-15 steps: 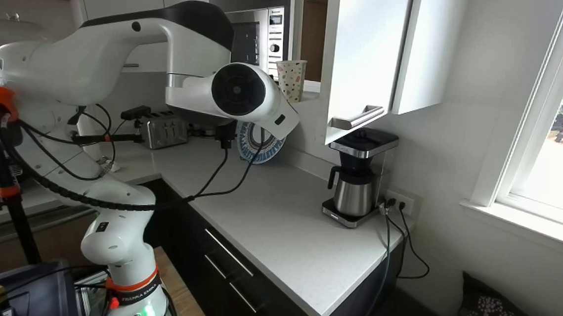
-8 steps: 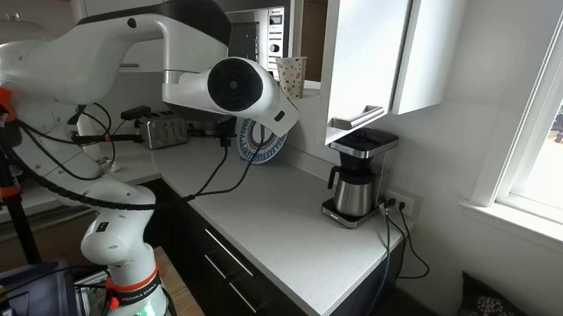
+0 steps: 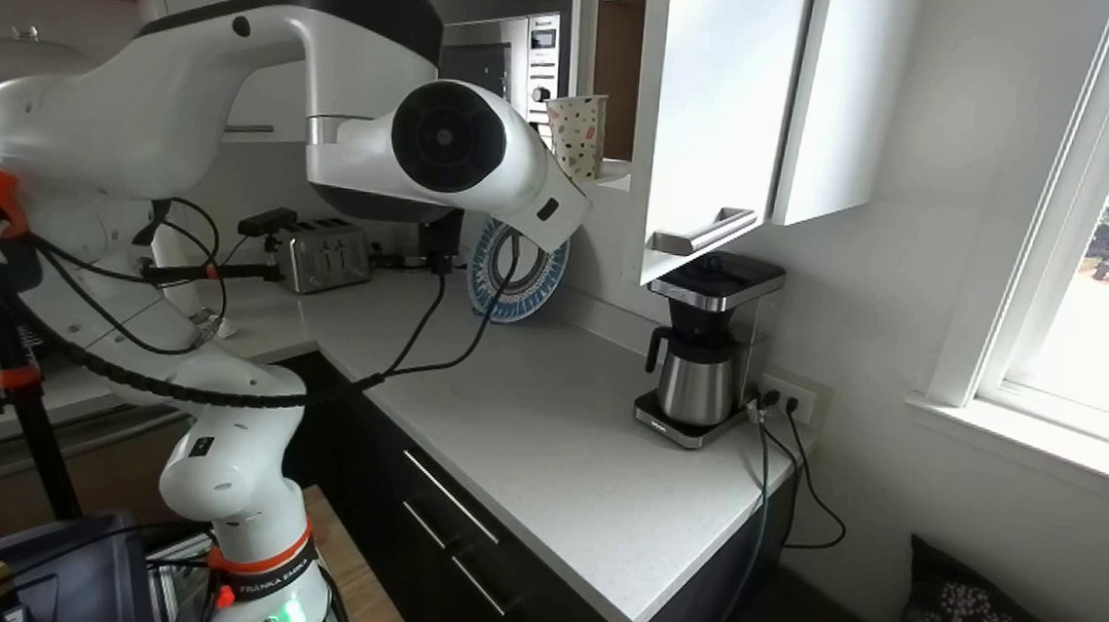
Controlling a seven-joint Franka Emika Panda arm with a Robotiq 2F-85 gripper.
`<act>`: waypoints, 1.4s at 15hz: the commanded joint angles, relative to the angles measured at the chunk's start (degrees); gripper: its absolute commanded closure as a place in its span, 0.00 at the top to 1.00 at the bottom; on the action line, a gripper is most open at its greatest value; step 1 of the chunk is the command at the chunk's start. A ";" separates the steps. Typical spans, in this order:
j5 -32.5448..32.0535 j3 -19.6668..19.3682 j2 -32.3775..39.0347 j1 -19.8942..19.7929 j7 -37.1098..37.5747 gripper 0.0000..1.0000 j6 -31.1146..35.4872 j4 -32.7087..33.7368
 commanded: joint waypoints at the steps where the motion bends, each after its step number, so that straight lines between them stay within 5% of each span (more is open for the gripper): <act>1: 1.02 -0.29 0.76 1.36 2.85 0.02 1.40 1.61; 21: 2.83 0.33 5.82 7.17 5.98 0.02 9.02 8.15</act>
